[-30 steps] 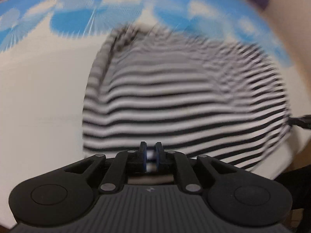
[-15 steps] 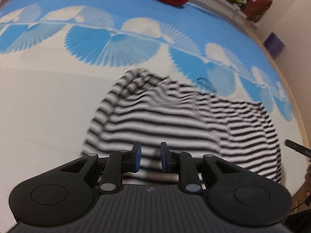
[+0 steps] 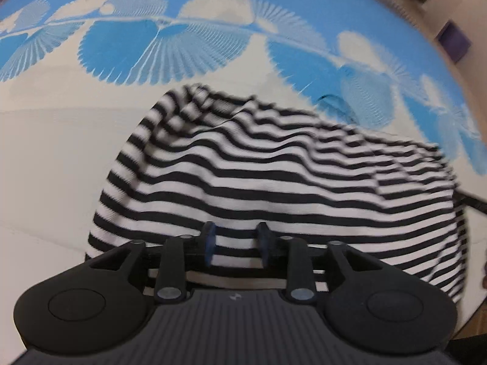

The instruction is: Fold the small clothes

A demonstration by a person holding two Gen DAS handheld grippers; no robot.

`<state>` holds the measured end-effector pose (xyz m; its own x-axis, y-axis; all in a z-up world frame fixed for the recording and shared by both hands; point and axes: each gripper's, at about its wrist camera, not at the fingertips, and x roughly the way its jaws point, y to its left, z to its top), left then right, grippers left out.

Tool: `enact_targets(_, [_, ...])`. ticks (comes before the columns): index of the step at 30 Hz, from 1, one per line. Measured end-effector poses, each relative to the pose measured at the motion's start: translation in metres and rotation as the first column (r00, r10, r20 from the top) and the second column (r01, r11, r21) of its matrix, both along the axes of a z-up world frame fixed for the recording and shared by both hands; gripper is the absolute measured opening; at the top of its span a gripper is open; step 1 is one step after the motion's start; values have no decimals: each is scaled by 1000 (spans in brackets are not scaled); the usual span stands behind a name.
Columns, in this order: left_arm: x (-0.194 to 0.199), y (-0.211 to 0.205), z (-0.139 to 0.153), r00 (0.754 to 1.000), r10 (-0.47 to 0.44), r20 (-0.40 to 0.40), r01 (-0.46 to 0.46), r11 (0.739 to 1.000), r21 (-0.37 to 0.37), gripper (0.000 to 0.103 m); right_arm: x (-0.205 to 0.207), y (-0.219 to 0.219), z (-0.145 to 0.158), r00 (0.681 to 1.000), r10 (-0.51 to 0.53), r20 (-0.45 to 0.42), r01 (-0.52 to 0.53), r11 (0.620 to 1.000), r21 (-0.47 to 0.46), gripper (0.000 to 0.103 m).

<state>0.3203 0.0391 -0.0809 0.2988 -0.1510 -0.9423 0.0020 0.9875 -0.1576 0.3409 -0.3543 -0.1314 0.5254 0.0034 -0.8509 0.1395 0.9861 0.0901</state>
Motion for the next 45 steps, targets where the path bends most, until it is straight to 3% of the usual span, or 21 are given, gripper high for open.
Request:
enact_targets(2, [5,3,-3,1000,14,-1,-14,1000,-11,39,5,-9,-2,997,-80,-6,80,997,-15,1])
enact_targets(4, [7,6,-5,1000,23,0,-23,1000,-17,39,9,-17,-8,991,-131,-34,132,991,28,1])
enact_targets(8, [5,11,2,999,28,21,-28,999,-39,39,10,-10,-6,991,-131,-27,131,991,-6,6])
enact_targets(9, [5,12,5,999,31,28,-30,998,-48,39,9,-7,-2,992,-128,-14,128,992,-17,11])
enact_targets(11, [3,18,13,997,57,49,-53,996,-71,39,3,-1,11,992,-126,31,127,990,-57,37])
enact_targets(12, [2,23,17,995,81,60,-76,994,-82,39,-1,1,19,990,-119,72,124,990,-71,41])
enact_targets(17, [5,39,18,981,182,60,-177,980,-86,38,-29,15,52,973,20,228,-24,1000,16,43])
enact_targets(19, [8,43,9,978,206,28,-206,978,-27,38,-32,22,48,978,74,195,-94,991,98,52])
enact_targets(20, [9,45,3,975,221,2,-221,975,5,38,-30,26,37,985,109,134,-128,981,145,56])
enact_targets(21, [10,47,-1,972,235,-20,-235,972,9,38,-28,32,25,988,139,59,-147,976,159,56])
enact_targets(23, [8,54,0,964,265,-26,-265,964,-28,38,-26,46,1,979,190,-77,-184,980,70,56])
enact_targets(26, [0,57,13,967,253,19,-252,967,-43,38,-34,62,10,976,212,-41,-214,976,-36,55])
enact_targets(31, [-13,65,29,970,224,92,-220,974,-52,38,-64,93,47,961,251,118,-251,968,-13,55])
enact_targets(33, [-17,69,33,970,220,106,-215,975,-52,38,-75,112,51,947,287,141,-298,953,63,56])
enact_targets(35, [-21,72,38,971,211,114,-206,977,-61,38,-80,123,38,944,322,75,-330,934,137,57])
enact_targets(37, [-27,74,44,972,195,129,-188,980,-65,39,-83,139,15,921,381,-79,-375,924,81,56])
enact_targets(38, [-31,75,49,973,183,140,-176,982,-62,39,-87,142,8,912,396,-109,-396,918,22,56])
enact_targets(40, [-40,75,57,974,154,165,-147,988,-54,39,-92,136,15,922,377,-90,-378,926,14,56])
enact_targets(45, [-62,70,72,975,62,212,-67,998,18,40,-101,93,53,980,196,27,-196,981,3,56])
